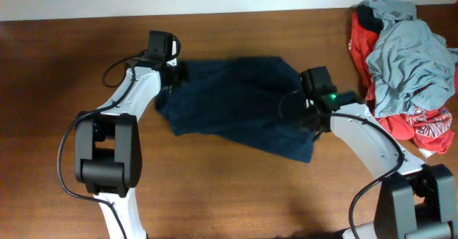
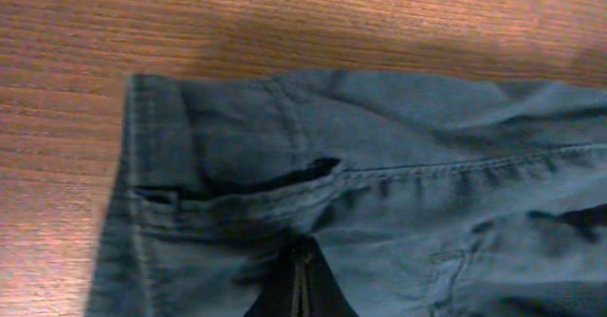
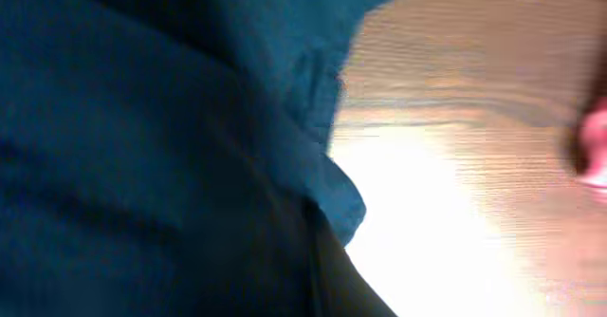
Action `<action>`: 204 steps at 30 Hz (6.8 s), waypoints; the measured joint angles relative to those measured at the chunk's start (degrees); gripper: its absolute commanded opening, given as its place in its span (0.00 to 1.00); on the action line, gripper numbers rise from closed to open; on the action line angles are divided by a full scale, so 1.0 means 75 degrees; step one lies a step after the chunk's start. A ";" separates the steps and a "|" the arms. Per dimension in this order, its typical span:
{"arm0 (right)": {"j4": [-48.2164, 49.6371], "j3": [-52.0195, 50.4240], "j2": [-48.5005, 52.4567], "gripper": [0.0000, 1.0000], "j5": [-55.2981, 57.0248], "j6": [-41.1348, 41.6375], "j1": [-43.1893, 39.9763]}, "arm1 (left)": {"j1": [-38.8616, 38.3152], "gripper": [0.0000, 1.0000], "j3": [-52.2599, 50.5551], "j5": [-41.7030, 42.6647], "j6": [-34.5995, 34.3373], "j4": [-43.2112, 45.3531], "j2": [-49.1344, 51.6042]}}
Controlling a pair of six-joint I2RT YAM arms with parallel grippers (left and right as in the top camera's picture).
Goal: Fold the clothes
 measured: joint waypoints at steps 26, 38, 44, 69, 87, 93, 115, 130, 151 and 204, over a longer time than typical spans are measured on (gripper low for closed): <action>-0.1460 0.0271 0.0000 0.04 0.6787 0.2760 0.0863 | -0.0003 0.01 0.0000 0.0117 0.0108 -0.0924 0.0000; -0.1061 0.0254 0.0000 0.04 0.5409 0.2961 0.0799 | 0.0015 0.01 0.0446 0.3343 0.1623 -0.3008 -0.0009; -0.0912 0.0254 0.0000 0.04 0.4928 0.2719 0.0793 | -0.0044 0.01 0.0487 0.3995 0.2241 -0.3631 -0.0251; -0.0729 0.0254 0.0000 0.04 0.3678 0.2098 -0.0117 | -0.1204 0.64 0.0286 0.2375 0.1378 -0.5059 -0.0364; -0.0641 0.0254 0.0000 0.04 0.3381 0.1848 -0.0117 | -0.1285 0.42 -0.0857 0.3421 0.0673 -0.2460 -0.0367; -0.0644 0.0254 0.0000 0.04 0.3378 0.1836 -0.0117 | -0.1396 0.01 -0.0860 0.3471 0.0603 -0.2326 -0.0367; -0.0586 0.0254 0.0000 0.04 0.2643 0.1693 -0.0117 | -0.0997 0.01 0.0831 0.1588 0.0819 -0.1810 -0.1049; -0.0796 0.0254 -0.0119 0.04 0.1524 0.1087 -0.0108 | -0.0871 0.01 0.0828 0.0023 0.1046 -0.1626 -0.0469; -0.1507 0.0256 -0.0749 0.04 0.0396 0.0466 0.0050 | 0.0052 0.01 0.0828 0.1017 0.1052 -0.1649 -0.0172; -0.0009 -0.0498 -0.0746 0.78 -0.4645 0.0699 -0.0318 | 0.1381 0.99 0.1352 -0.0277 0.1113 -0.2646 -0.0169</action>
